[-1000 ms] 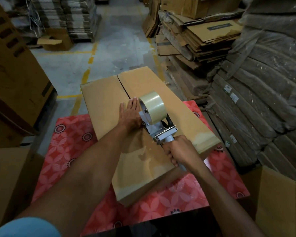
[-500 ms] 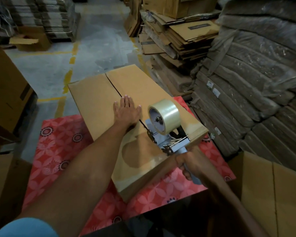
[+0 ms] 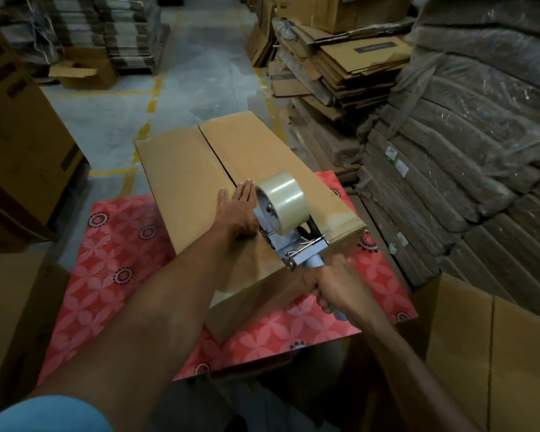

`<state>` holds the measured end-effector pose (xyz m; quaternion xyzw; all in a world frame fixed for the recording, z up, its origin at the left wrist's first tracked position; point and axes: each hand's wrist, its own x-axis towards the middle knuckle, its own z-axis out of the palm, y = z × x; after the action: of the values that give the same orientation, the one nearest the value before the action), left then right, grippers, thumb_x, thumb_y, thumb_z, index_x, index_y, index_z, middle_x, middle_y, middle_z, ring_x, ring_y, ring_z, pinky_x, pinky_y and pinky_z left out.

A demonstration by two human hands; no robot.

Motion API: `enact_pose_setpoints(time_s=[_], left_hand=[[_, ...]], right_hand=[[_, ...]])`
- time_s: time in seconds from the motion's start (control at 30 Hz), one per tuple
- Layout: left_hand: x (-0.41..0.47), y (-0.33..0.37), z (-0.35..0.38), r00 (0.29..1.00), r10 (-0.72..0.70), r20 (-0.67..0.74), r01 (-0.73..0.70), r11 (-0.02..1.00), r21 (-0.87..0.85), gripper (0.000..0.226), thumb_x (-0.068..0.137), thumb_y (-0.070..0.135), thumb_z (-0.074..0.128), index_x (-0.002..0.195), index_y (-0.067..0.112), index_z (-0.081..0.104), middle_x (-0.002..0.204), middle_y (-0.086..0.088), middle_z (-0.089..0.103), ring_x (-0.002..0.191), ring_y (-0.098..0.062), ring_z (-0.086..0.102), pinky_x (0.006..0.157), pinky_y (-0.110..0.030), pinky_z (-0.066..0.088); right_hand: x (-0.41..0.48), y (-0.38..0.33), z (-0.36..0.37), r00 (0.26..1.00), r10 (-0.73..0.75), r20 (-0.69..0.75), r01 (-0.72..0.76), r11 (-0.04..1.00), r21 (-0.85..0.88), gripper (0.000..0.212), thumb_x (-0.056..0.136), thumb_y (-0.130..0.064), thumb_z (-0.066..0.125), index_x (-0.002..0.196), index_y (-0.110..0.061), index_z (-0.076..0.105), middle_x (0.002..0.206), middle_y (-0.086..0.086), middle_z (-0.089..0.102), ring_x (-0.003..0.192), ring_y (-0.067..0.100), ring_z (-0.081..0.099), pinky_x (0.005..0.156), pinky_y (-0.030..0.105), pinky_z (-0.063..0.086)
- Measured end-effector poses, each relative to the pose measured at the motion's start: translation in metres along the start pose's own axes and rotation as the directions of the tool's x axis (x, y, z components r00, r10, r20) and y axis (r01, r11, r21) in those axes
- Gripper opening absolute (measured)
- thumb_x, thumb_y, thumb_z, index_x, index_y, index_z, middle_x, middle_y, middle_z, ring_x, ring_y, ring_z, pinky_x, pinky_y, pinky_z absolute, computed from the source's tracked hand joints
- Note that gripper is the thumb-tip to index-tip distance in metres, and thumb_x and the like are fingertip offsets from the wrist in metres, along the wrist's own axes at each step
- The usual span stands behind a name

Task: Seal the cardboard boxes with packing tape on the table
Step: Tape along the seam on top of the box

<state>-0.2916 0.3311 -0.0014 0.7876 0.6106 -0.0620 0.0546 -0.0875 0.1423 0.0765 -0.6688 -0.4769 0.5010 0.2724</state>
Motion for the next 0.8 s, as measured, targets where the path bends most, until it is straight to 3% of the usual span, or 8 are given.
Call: enact_pose_setpoints(time_s=[0.2,0.27,0.37,0.5,0.63,0.8], left_hand=[[-0.009,0.014,-0.015,0.998,-0.047,-0.046,0.045,0.998,-0.033,0.068,0.105,0.040,0.021,0.159,0.010,-0.008,0.167,-0.006,-0.013,0.155,-0.023,-0.007,0.120,-0.059,-0.002],[-0.012,0.021,-0.016,0.998,-0.033,-0.053,0.029,0.996,-0.086,0.070,0.104,0.037,0.029,0.160,0.010,-0.004,0.167,-0.007,-0.011,0.155,-0.026,-0.004,0.121,-0.056,0.000],[-0.032,0.035,-0.005,0.992,0.094,-0.082,-0.099,0.993,-0.057,0.075,0.098,0.042,0.044,0.160,0.019,0.010,0.168,-0.009,-0.003,0.152,-0.031,0.004,0.122,-0.053,0.007],[-0.044,0.040,0.005,0.991,0.125,-0.046,-0.124,0.992,0.006,0.074,0.099,0.042,0.048,0.161,0.026,0.009,0.168,-0.008,-0.006,0.154,-0.027,-0.006,0.123,-0.054,-0.001],[-0.046,0.040,0.004,0.994,0.107,0.030,-0.108,0.994,0.019,0.076,0.099,0.042,0.047,0.161,0.023,0.007,0.168,-0.003,-0.007,0.154,-0.021,-0.010,0.120,-0.056,-0.005],[-0.060,0.053,-0.011,0.997,0.079,0.002,-0.079,0.993,-0.083,0.067,0.106,0.038,0.024,0.159,0.016,-0.012,0.166,0.001,-0.018,0.154,-0.019,-0.013,0.121,-0.054,-0.007]], right_hand=[[-0.024,0.032,-0.018,0.998,0.061,0.009,-0.062,0.992,0.110,0.011,0.071,0.008,0.063,0.077,0.001,0.056,0.044,-0.001,0.052,0.035,0.017,0.044,0.041,0.024,0.033],[-0.026,0.033,-0.018,0.999,0.041,0.007,-0.041,0.991,0.124,0.013,0.068,0.008,0.061,0.063,-0.004,0.058,0.044,0.002,0.050,0.037,0.020,0.043,0.043,0.027,0.032],[-0.027,0.033,-0.019,1.000,0.005,0.019,-0.007,0.995,0.103,0.032,0.063,0.004,0.060,0.037,-0.013,0.054,0.041,0.006,0.046,0.040,0.021,0.042,0.045,0.031,0.030],[-0.028,0.033,-0.018,1.000,-0.017,0.021,0.015,0.995,0.099,0.039,0.067,0.005,0.060,0.034,-0.015,0.055,0.038,0.002,0.046,0.038,0.020,0.042,0.046,0.031,0.030],[-0.037,0.049,-0.022,0.998,-0.050,0.045,0.047,0.997,0.055,0.020,0.064,-0.006,0.063,0.049,-0.016,0.053,0.042,-0.007,0.048,0.038,0.014,0.043,0.049,0.032,0.033],[-0.062,0.076,-0.029,0.997,-0.074,0.020,0.073,0.997,0.032,0.006,0.054,-0.017,0.061,0.055,-0.015,0.055,0.044,-0.003,0.051,0.040,0.015,0.044,0.047,0.026,0.033]])
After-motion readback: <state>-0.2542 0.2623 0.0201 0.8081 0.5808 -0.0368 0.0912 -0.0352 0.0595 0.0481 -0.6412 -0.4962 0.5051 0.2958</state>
